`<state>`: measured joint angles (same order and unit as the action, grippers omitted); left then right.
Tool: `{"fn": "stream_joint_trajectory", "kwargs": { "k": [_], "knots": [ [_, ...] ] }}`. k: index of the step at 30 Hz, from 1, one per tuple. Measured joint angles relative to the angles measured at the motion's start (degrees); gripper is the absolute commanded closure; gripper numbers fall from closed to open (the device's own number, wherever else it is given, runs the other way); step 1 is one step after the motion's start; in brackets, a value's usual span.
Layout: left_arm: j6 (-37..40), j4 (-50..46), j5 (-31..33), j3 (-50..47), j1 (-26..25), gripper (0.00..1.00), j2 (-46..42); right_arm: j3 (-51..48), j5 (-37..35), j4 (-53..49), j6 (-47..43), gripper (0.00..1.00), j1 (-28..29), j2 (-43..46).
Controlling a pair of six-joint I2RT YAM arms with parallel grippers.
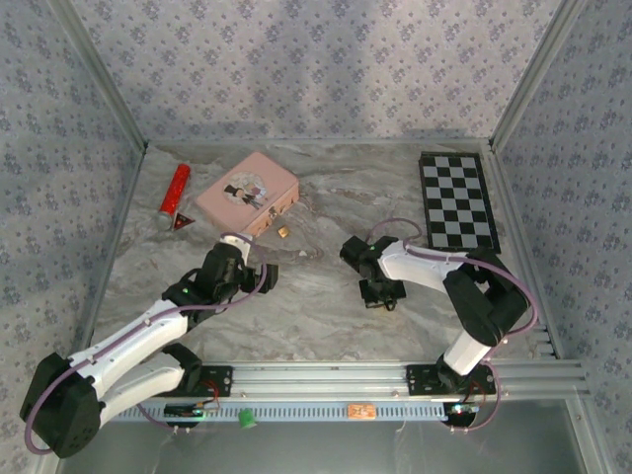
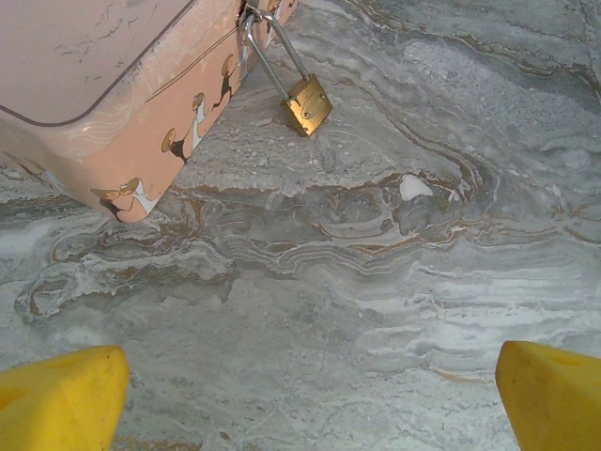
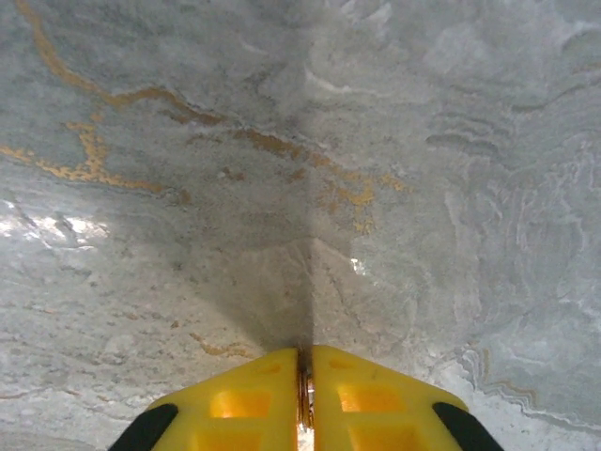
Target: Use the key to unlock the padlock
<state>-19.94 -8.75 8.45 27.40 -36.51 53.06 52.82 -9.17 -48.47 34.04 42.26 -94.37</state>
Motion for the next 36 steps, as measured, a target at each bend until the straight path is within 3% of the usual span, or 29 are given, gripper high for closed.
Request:
{"fn": "stream_joint_trajectory", "kwargs": {
  "k": [9, 16, 25, 36],
  "knots": [
    [0.0, 0.0, 0.2, 0.0, 0.0, 0.00, 0.0, 0.1, -0.4, -0.2, 0.4, 1.00, 0.0, 1.4],
    [0.0, 0.1, 0.2, 0.0, 0.0, 0.00, 1.1, 0.5, 2.6, 2.0, 5.3, 1.00, -0.9, 12.2],
    [0.0, 7.4, -4.7, 0.0, -1.9, 0.00, 2.6, -2.3, 6.2, 25.3, 21.2, 1.00, -2.3, 23.7],
    [0.9, 31.7, -12.3, -3.8, -6.8, 0.11, 4.3, -12.0, 1.8, 47.4, 45.1, 1.00, -0.5, 29.1]
  ]
}}
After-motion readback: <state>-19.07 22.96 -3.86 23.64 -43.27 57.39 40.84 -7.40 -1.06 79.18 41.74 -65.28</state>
